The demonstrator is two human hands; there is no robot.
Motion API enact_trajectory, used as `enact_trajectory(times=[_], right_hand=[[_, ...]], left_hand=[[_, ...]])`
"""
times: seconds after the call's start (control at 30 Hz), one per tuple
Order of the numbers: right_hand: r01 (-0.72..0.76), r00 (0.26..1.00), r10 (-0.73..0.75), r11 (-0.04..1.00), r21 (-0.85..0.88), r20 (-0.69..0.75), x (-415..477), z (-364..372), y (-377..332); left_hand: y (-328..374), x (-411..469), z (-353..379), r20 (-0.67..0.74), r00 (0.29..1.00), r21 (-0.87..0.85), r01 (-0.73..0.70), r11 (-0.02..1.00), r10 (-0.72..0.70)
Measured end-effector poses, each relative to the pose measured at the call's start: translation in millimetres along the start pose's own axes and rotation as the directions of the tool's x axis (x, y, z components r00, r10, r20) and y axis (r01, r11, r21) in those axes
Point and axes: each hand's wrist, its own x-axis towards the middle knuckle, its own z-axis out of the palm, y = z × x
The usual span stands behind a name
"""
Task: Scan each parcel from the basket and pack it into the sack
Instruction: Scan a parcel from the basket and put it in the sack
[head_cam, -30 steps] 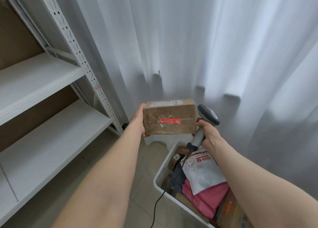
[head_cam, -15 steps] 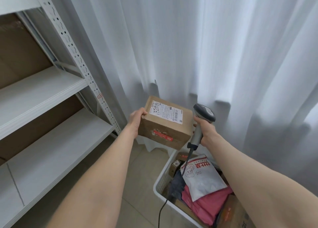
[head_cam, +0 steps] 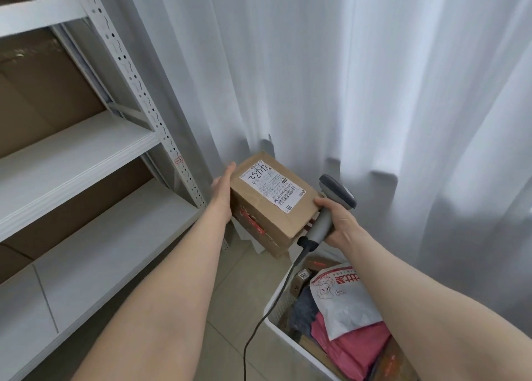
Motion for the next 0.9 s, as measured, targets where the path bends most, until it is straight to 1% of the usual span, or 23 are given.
enact_trajectory(times=[0.1,0.13,0.17,0.23,0.33,0.4,0.47,0.53,0.6,0.7,0.8,0.9], right_hand=[[-0.011,1.0,0.011,1.0,0.011,0.007,-1,5,5],[-0.015,1.0,0.015,1.0,0.016,0.012,-1,8,7],[-0.02,1.0,0.019,1.0,0.025,0.017,-3,11,10],[-0.016,1.0,0.015,0.999,0.04,0.016,-4,18,14],[0.021,0.999,-0.019,0.998,0.051,-0.038,-1,24,17],[0.041,0.997,-0.039,0.999,0.023,-0.072,1,23,16],[0.061,0.994,-0.066,0.997,-0.055,-0.09,2,23,17],[0.107,0.984,-0.132,0.975,-0.196,-0.116,2,24,16],[0.128,0.976,-0.179,0.93,-0.344,-0.121,0,25,15],[0.102,0.993,-0.12,0.89,-0.443,-0.012,-11,30,10],[0.103,0.993,-0.05,0.823,-0.559,0.109,-23,35,8],[0.119,0.986,-0.021,0.786,-0.606,0.168,-31,41,7]], left_hand=[[-8,1,1,-0.095,0.995,-0.084,-0.026,0.996,0.018],[-13,1,2,-0.1,0.995,-0.094,-0.011,0.996,0.002],[-18,-1,4,-0.077,0.997,-0.084,0.024,0.996,-0.031],[-29,-7,7,0.027,0.992,-0.01,0.12,0.993,-0.12],[-42,-14,2,0.167,0.953,0.144,0.229,0.963,-0.252],[-47,-15,-4,0.224,0.928,0.169,0.263,0.95,-0.297],[-48,-15,-6,0.22,0.934,0.162,0.25,0.955,-0.282],[-47,-13,-7,0.179,0.959,0.157,0.193,0.969,-0.22],[-45,-11,-10,0.139,0.977,0.152,0.14,0.979,-0.161],[-44,-12,-15,0.095,0.987,0.127,0.114,0.985,-0.126],[-42,-15,-19,0.063,0.993,0.117,0.087,0.989,-0.095],[-39,-17,-24,0.039,0.998,0.113,0.05,0.992,-0.055]])
